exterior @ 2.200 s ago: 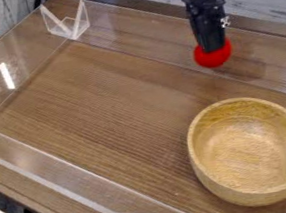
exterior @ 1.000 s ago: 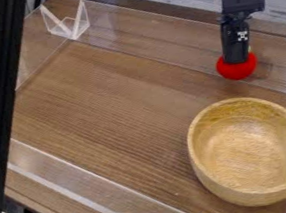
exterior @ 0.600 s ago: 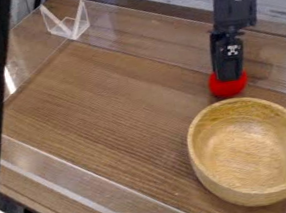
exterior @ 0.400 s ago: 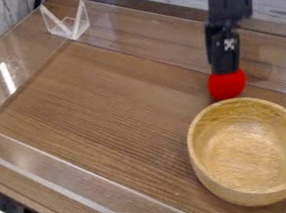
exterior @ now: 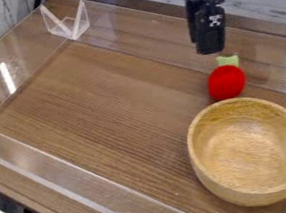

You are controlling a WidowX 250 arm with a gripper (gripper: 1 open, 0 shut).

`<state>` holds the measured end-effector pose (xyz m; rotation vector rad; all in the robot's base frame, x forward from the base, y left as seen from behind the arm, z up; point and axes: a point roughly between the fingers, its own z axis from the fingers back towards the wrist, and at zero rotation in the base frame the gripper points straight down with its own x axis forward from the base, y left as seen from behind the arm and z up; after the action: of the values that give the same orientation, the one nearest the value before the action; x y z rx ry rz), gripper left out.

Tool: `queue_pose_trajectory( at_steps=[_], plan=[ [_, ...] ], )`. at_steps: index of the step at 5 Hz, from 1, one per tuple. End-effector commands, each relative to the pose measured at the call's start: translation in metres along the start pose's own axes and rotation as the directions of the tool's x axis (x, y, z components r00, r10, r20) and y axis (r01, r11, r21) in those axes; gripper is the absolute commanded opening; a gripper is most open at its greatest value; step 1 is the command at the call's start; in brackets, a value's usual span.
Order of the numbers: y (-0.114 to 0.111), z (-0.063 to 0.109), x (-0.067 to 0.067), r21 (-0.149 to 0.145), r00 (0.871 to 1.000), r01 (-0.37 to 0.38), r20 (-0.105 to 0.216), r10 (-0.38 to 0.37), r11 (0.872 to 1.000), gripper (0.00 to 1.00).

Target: Move the red object to the right side of the table

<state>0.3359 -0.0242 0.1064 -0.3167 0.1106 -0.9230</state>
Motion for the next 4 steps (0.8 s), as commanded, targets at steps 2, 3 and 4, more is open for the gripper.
queue_pose_trajectory(
  at_steps=[2,3,4],
  plan=[
    [0.002,-0.003,-0.001,0.049,0.999,-0.025,0.043,0.023,0.999,1.00],
    [0.000,-0.013,0.002,0.047,0.997,-0.054,0.050,0.052,0.997,1.00],
    [0.003,-0.019,0.005,0.048,0.998,-0.040,0.045,0.038,0.998,1.00]
  ],
)
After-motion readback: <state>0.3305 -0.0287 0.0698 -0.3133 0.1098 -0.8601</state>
